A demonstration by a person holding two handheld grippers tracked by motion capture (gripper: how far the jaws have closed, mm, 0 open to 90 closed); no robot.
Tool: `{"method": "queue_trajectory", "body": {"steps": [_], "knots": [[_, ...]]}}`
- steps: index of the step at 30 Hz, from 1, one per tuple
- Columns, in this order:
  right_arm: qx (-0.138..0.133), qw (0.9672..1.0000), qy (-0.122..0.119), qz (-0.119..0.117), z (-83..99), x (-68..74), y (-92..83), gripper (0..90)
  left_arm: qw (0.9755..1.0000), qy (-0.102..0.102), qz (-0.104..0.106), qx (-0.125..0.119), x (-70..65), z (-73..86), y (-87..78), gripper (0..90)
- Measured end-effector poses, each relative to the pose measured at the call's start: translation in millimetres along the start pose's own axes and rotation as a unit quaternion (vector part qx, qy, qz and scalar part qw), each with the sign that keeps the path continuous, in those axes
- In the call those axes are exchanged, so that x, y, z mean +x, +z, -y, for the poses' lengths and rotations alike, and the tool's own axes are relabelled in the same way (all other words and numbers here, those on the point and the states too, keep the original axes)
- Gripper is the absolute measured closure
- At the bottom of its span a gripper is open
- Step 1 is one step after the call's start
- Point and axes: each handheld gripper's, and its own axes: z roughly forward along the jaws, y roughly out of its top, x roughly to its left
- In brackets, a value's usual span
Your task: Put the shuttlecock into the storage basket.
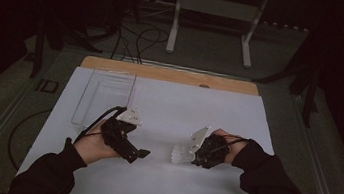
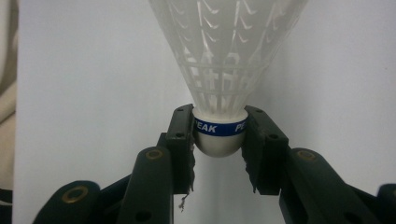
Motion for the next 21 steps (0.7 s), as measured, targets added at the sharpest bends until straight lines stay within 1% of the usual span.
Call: {"method": "queue_trajectory", "body": {"steps": [1,2,3,5,6,7,8,10,13,16,17,18,19,20,21], "knots": [[0.001,1.0,-0.003,0.002,-1.1,0.8,-0.2,65.7,1.0,0.006,0.007,-0.001,0.6,-3.0,3.7,0.2],[0.001,1.0,-0.003,0.002,-1.1,0.8,-0.2,65.7,1.0,0.006,0.007,-0.001,0.6,-3.0,3.7,0.2],[-0.001,1.0,-0.005,0.0,-2.6,1.4,-0.5,65.7,0.9999,0.004,0.016,-0.001,1.0,-5.3,7.1,0.2],[-0.003,1.0,-0.006,-0.001,-3.9,1.7,-1.0,65.7,0.9997,0.004,0.022,0.002,1.6,-8.9,14.0,0.3],[-0.003,1.0,-0.006,-0.001,-3.9,1.7,-1.0,65.7,0.9997,0.004,0.022,0.002,1.6,-8.9,14.0,0.3],[-0.004,0.9999,-0.01,0.001,-5.4,2.2,-1.2,65.7,0.9997,0.004,0.024,0.007,1.4,-11.7,19.6,0.3],[-0.004,0.9999,-0.01,0.001,-5.4,2.2,-1.2,65.7,0.9997,0.004,0.024,0.007,1.4,-11.7,19.6,0.3],[-0.004,0.9999,-0.013,-0.001,-7.0,3.5,-1.2,65.7,0.9995,0.006,0.03,0.006,1.5,-14.4,24.6,1.8],[-0.004,0.9999,-0.016,-0.002,-8.2,4.6,-0.9,65.6,0.9993,0.001,0.037,0.008,2.7,-17.6,31.1,3.2],[-0.004,0.9998,-0.02,0.001,-9.3,5.4,-0.8,65.7,0.999,0.001,0.041,0.016,4.2,-20.3,37.3,4.0],[-0.002,0.9997,-0.023,-0.001,-10.5,5.8,-0.6,65.6,0.9989,0.005,0.044,0.019,4.6,-21.1,39.1,7.3],[-0.002,0.9997,-0.023,-0.001,-10.5,5.8,-0.6,65.6,0.9988,0.005,0.045,0.021,4.8,-21.9,41.4,7.3],[-0.002,0.9998,-0.021,-0.001,-10.9,5.9,-0.2,65.7,0.9984,0.005,0.051,0.023,4.5,-22.6,44.3,9.6],[-0.001,0.9998,-0.021,-0.002,-11.6,6.0,0.3,65.7,0.9981,0.01,0.055,0.027,4.1,-23.4,48.0,14.4],[-0.002,0.9997,-0.022,-0.003,-11.9,5.9,0.7,65.7,0.9981,0.01,0.055,0.027,4.1,-23.4,48.0,15.2]]}}
